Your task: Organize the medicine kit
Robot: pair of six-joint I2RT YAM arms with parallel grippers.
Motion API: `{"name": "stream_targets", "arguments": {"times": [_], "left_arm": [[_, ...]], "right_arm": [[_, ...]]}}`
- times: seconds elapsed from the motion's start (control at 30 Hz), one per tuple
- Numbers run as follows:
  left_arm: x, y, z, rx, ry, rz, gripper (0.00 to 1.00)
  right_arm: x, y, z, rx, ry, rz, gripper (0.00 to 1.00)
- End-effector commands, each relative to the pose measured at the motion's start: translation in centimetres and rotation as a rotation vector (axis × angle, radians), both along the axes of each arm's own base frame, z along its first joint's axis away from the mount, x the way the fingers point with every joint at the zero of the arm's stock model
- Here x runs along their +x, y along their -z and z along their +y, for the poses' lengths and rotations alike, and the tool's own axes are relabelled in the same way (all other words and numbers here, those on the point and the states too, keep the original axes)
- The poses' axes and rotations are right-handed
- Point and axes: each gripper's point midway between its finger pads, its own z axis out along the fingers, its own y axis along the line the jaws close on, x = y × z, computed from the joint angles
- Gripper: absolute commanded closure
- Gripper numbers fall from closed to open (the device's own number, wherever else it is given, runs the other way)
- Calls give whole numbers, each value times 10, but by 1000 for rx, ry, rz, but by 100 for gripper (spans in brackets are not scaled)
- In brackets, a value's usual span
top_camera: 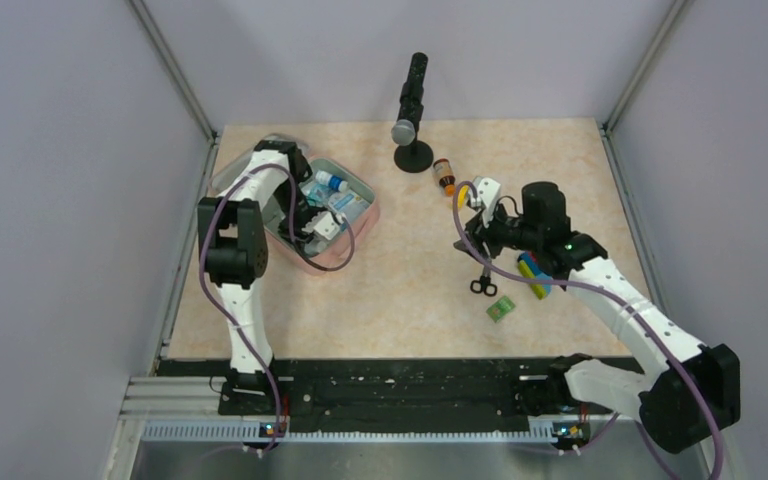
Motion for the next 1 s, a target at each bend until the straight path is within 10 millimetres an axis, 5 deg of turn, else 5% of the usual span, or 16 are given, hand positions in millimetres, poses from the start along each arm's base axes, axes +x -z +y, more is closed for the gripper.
{"name": "stream_targets", "arguments": {"times": [0.0, 0.23, 0.57, 0.73, 0.97], "left_arm": [[-6, -4, 5, 36, 4, 19, 53], [-1, -6, 11, 79, 60, -56, 48], [1, -13, -1, 77, 26, -91, 31], [3, -30, 2, 82, 13, -142, 24], [29, -72, 11, 108, -95, -272, 21]], "right_arm": [[23, -23, 6, 54, 33, -37, 47], [35, -19, 12, 79, 34, -11, 48], [91, -24, -3, 277, 241, 133, 46], [121, -23, 2, 344, 286, 183, 42], [169, 2, 3, 388, 428, 251, 42]]}}
